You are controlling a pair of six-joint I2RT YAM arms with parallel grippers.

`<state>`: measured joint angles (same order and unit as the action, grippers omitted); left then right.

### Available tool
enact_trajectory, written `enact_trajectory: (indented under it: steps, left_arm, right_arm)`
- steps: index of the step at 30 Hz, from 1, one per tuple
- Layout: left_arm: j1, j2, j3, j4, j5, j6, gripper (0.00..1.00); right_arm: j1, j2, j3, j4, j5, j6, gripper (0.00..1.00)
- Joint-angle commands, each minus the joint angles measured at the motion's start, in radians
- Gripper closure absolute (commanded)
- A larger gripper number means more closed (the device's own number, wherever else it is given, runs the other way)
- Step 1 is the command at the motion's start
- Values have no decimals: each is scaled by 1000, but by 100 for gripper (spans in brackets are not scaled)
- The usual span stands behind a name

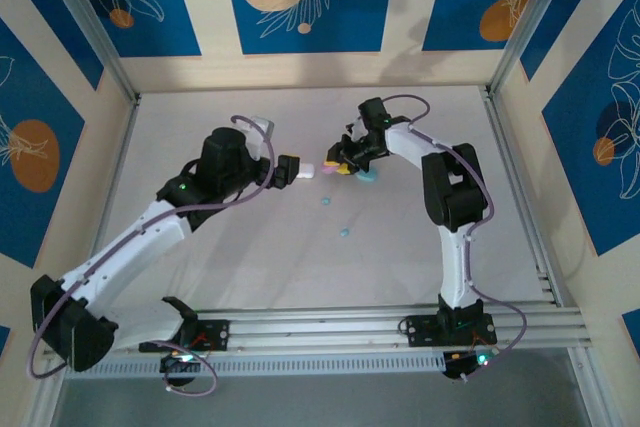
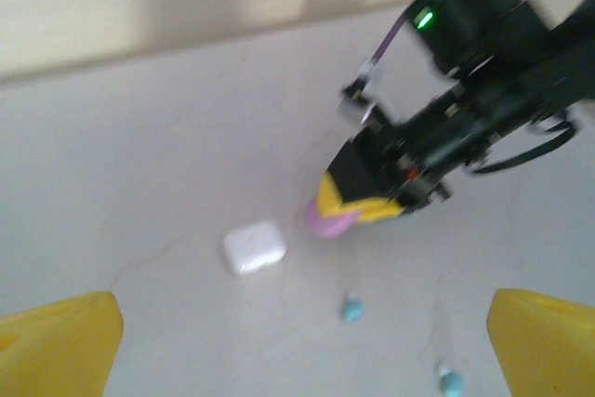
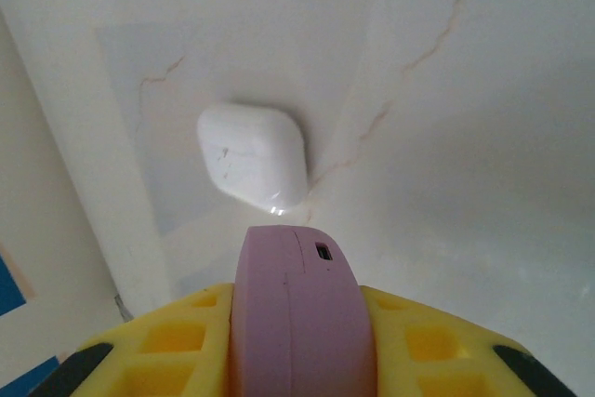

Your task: Insert the wireless bluetooth earbuds into the charging case

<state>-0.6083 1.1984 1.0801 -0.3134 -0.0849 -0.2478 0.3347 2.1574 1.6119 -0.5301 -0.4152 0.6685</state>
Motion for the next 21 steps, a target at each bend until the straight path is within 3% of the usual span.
enact_trajectory:
  steps: [1, 11, 21]
  left_arm:
    - [10, 16, 71, -161, -100, -133, 0]
    - [24, -110, -28, -6, -8, -62, 0]
    - [24, -109, -72, 105, 48, -82, 0]
  right_arm:
    - [10, 45, 57, -62, 25, -30, 77]
    - [11, 113, 92, -80, 9, -54, 72]
    - [10, 35, 85, -183, 111, -154, 51]
